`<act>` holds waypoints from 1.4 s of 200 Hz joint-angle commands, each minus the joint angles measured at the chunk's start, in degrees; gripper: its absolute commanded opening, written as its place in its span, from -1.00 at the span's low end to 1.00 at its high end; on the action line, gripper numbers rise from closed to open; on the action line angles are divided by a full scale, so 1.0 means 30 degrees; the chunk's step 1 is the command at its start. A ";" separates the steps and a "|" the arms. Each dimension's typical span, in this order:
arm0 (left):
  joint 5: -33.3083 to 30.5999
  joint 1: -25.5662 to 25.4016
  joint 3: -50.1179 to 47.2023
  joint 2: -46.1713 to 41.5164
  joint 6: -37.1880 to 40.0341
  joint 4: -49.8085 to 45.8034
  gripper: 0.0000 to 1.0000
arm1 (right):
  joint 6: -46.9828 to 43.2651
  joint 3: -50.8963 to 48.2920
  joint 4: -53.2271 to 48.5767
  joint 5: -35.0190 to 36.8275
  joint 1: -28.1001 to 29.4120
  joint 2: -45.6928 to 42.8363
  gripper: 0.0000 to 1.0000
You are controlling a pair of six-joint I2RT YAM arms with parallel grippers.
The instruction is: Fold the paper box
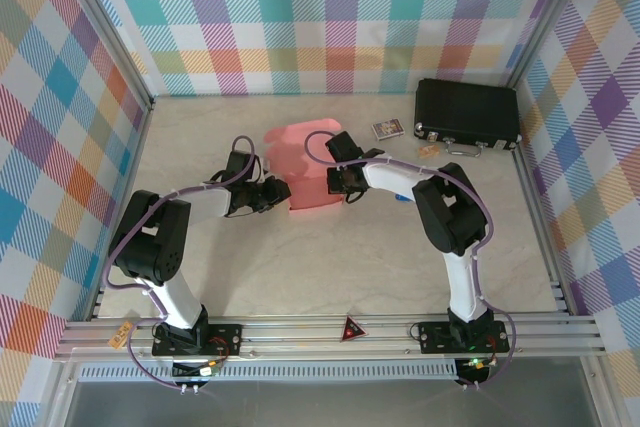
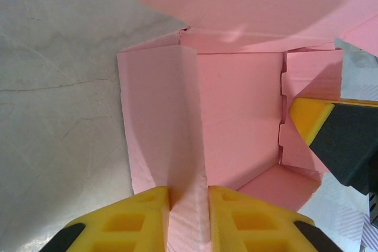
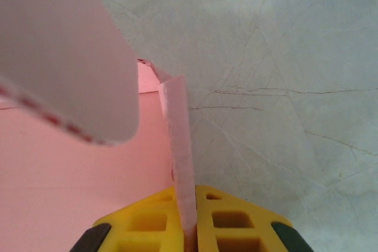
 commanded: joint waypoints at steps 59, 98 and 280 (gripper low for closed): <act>-0.0178 -0.0429 0.0404 0.1172 -0.0122 -0.0518 -0.58 | -0.0228 0.0868 -0.3430 0.4033 0.1412 0.1762 -0.90; -0.0146 -0.0466 0.0551 0.1321 -0.0093 -0.0584 -0.59 | 0.0057 0.1752 -0.4555 0.5348 0.1830 0.2348 -0.89; -0.0284 -0.0487 0.0482 0.1381 0.0033 -0.0880 -0.59 | 0.0994 0.2400 -0.4392 0.4358 0.1814 0.0238 -0.46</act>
